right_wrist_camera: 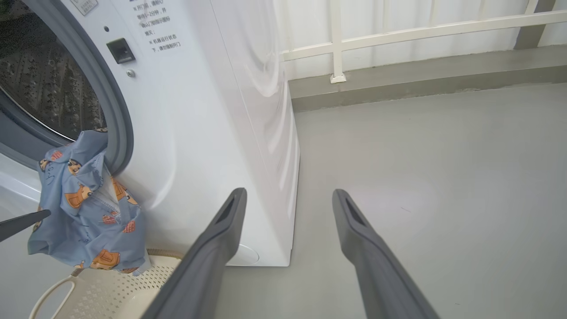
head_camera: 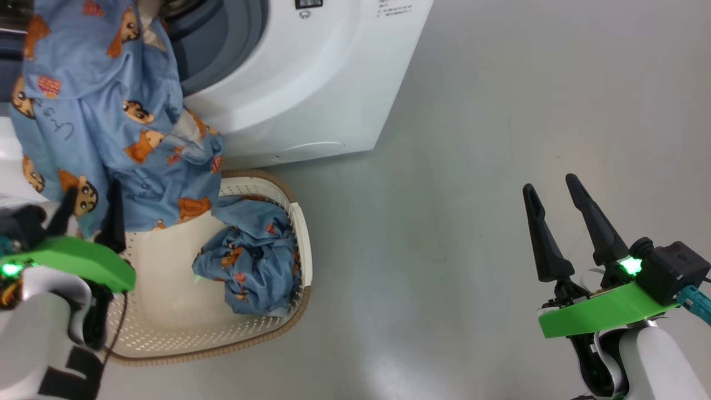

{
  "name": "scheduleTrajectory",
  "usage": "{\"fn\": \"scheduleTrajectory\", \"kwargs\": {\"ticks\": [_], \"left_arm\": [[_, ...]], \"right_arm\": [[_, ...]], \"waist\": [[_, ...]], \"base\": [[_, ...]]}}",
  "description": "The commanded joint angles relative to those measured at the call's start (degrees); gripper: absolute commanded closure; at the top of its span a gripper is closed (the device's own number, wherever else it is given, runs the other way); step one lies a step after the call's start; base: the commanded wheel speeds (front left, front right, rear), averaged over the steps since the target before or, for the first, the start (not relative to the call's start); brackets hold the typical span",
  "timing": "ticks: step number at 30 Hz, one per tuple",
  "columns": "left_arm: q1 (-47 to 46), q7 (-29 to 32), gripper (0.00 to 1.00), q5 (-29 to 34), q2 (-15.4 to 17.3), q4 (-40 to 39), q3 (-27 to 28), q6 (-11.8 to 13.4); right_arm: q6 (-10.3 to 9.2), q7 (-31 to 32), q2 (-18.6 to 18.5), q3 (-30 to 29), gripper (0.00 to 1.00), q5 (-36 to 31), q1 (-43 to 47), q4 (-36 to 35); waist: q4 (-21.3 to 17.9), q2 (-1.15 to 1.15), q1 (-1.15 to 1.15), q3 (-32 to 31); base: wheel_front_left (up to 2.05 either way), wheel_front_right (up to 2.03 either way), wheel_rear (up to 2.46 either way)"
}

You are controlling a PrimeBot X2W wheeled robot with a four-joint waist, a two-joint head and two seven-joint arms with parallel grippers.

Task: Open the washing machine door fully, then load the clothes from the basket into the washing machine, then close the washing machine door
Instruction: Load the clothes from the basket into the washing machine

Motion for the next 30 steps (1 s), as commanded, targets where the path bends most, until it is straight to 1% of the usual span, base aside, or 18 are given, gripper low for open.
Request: {"fn": "scheduleTrajectory", "kwargs": {"ticks": [1, 13, 24, 28, 29, 30], "left_arm": [[-1.58, -0.32, 0.00, -0.48, 3.09, -0.42, 1.10, -0.09], [-6.41, -0.32, 0.00, -3.89, 5.35, 2.03, -3.48, -0.09], [-9.60, -0.32, 0.00, -8.00, 6.45, -0.18, -8.57, -0.09], [-10.44, -0.32, 0.00, -9.47, 6.85, -1.12, -9.37, -0.09], [-10.58, -0.32, 0.05, -9.88, 6.84, -1.49, -9.40, -0.09], [-10.70, -0.32, 0.35, -10.08, 6.90, -1.79, -9.46, -0.09]], "right_arm": [[0.48, -0.43, -0.40, 1.60, 0.00, -0.20, -0.33, -1.53], [0.48, -0.43, 0.14, 2.07, 0.00, -0.37, -1.79, -1.91], [0.48, -0.43, 0.39, 2.21, 0.00, -0.59, -3.00, -2.12], [0.48, -0.43, 0.51, 2.31, 0.00, -0.71, -3.19, -2.02], [0.48, -0.43, 0.53, 2.32, 0.00, -0.73, -3.22, -2.00], [0.48, -0.43, 0.54, 2.31, 0.00, -0.76, -3.23, -1.98]], "waist": [[-0.36, 0.00, 0.00, 1.03], [-1.39, 0.00, 0.00, 4.74], [-2.00, 0.00, 0.00, 6.94], [-2.22, 0.00, 0.00, 7.12], [-2.26, 0.00, 0.00, 7.11], [-2.27, 0.00, 0.00, 7.09]], "base": [[0.00, 0.00, 0.00], [0.00, 0.00, 0.00], [0.00, 0.00, 0.00], [0.00, 0.00, 0.00], [0.00, 0.00, 0.00], [0.00, 0.00, 0.00]]}}
